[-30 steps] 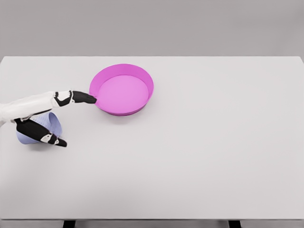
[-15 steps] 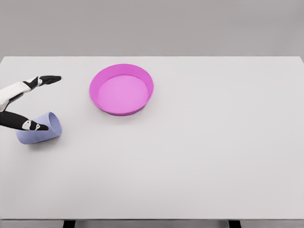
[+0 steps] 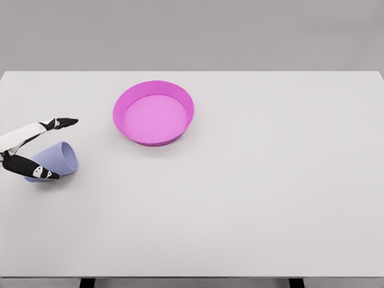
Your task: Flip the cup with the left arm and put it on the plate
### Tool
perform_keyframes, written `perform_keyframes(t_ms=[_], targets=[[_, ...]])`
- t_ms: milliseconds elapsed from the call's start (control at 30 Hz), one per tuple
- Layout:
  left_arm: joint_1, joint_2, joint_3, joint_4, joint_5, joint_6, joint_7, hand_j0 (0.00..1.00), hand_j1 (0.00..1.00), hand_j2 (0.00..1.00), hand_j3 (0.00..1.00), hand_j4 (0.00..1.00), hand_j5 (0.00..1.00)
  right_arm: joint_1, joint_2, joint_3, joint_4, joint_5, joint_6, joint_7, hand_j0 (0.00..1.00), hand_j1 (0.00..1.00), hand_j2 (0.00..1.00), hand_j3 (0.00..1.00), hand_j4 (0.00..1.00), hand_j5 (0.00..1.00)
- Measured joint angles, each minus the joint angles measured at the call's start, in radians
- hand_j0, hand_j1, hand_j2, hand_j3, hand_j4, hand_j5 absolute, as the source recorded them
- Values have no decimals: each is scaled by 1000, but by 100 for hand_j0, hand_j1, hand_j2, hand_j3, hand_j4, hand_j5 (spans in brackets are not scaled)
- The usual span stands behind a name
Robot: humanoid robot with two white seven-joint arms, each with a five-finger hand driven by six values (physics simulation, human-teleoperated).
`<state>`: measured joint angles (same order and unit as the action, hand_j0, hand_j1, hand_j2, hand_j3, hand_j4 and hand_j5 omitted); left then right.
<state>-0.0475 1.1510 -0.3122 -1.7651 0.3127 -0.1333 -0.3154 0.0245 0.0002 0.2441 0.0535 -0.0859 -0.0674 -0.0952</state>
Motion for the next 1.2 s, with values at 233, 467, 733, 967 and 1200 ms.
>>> perform_keyframes(t_ms=[233, 467, 733, 967, 1200], targets=[[-5, -32, 2, 0, -84, 50, -3, 100, 100, 100, 100, 100, 100, 0, 0, 0, 0, 0, 0, 0, 100, 100, 100, 100, 100, 100], [0, -52, 1, 0, -141, 54, -3, 100, 100, 100, 100, 100, 100, 0, 0, 0, 0, 0, 0, 0, 100, 100, 100, 100, 100, 100], [2, -54, 4, 0, -145, 75, 4, 100, 100, 100, 100, 100, 100, -2, 0, 0, 0, 0, 0, 0, 100, 100, 100, 100, 100, 100], [6, -56, 5, 1, -149, 148, 6, 100, 100, 100, 100, 100, 100, -2, 0, 0, 0, 0, 0, 0, 100, 100, 100, 100, 100, 100], [6, -66, 0, 1, -160, 230, 5, 100, 100, 100, 100, 100, 100, 0, 0, 0, 0, 0, 0, 0, 100, 100, 100, 100, 100, 100]])
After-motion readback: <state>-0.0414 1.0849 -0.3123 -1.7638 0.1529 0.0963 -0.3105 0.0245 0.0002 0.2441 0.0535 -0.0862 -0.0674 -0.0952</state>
